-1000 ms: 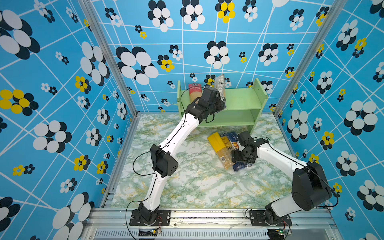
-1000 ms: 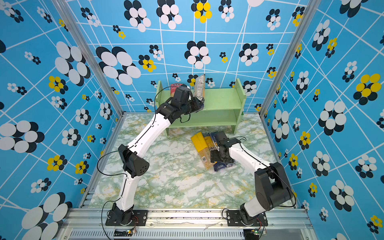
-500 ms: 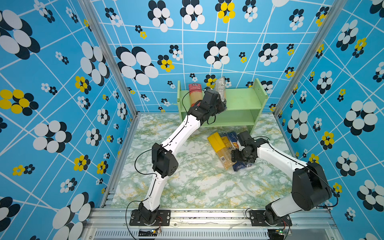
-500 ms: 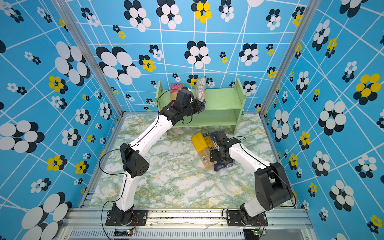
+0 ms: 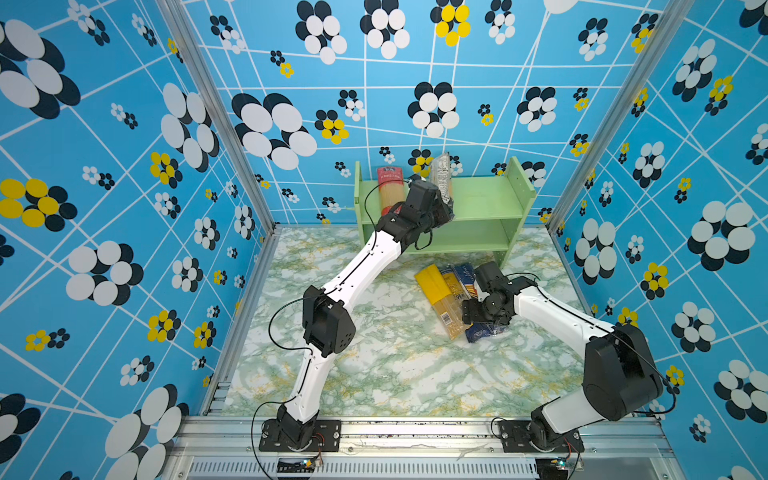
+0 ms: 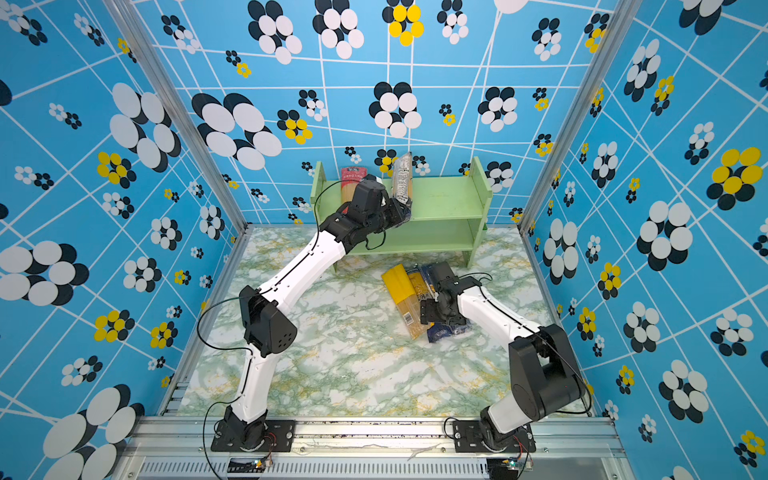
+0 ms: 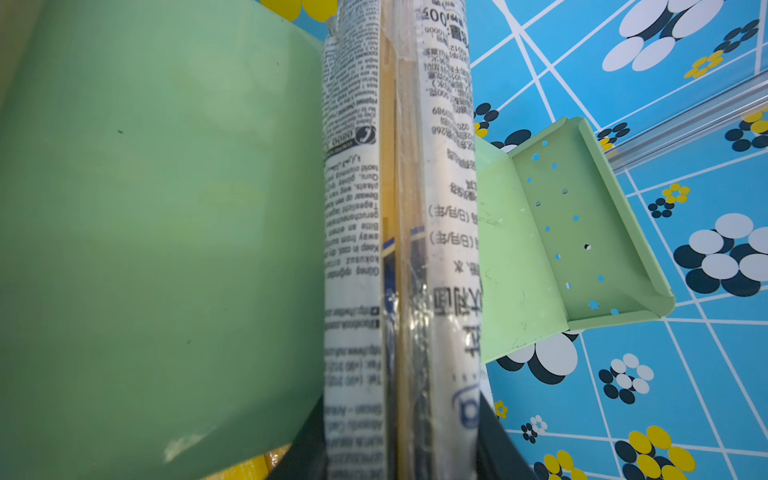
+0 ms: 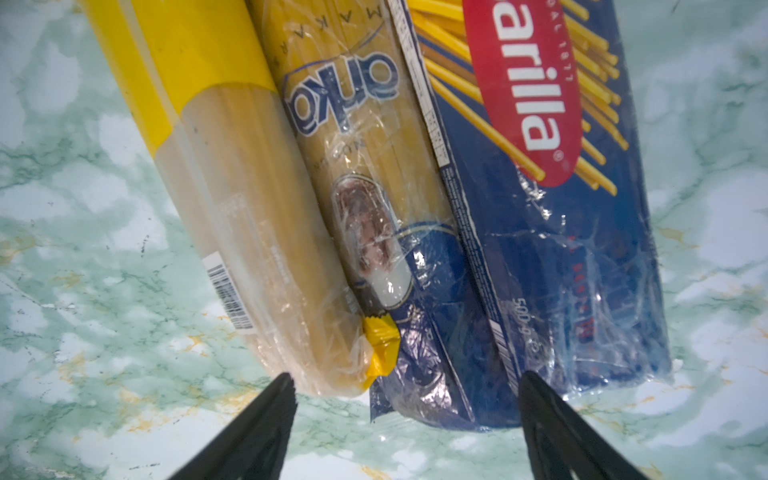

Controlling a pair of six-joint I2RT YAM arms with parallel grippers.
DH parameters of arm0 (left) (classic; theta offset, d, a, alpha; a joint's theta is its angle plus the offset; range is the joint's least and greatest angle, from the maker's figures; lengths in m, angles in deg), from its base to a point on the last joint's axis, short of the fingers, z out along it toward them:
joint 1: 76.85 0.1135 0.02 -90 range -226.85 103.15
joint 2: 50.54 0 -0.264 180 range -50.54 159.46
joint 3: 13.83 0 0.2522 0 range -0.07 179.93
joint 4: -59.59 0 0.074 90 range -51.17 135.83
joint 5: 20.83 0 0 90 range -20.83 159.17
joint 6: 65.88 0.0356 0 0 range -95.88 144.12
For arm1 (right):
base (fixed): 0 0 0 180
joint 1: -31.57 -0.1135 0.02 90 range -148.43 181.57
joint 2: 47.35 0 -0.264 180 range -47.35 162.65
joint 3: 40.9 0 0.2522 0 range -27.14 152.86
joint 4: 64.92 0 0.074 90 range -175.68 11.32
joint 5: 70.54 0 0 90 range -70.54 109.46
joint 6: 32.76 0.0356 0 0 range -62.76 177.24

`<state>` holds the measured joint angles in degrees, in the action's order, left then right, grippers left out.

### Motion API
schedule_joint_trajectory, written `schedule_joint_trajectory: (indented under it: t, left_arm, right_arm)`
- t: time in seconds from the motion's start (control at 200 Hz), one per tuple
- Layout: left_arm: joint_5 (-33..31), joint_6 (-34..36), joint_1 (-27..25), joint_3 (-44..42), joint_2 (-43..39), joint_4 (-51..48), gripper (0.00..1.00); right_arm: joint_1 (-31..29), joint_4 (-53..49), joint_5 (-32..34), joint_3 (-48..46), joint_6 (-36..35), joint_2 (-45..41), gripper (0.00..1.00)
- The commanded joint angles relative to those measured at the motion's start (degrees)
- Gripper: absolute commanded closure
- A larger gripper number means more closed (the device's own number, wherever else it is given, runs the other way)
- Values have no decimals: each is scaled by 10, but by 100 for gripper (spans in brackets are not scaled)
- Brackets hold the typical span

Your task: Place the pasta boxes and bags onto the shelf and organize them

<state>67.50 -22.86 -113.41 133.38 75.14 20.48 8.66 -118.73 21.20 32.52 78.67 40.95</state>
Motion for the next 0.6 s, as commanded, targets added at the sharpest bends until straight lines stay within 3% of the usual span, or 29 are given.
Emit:
schedule_joint_trajectory:
  t: [0.0,0.12,0.195,0.595]
  left_arm:
    - [-35,26,-3,-6,-45,54,98]
    - [-40,28,-3,-13,-50,54,97]
    - [-37,28,-2,-13,-49,56,89]
    - [-25,22,-1,-19,-44,63,71]
  right_arm:
    - [4,-6,-7,3,2,8,14]
    - [4,-6,-7,3,4,8,14]
    - [4,-7,-7,4,4,8,14]
    - [4,-9,-7,3,7,7,14]
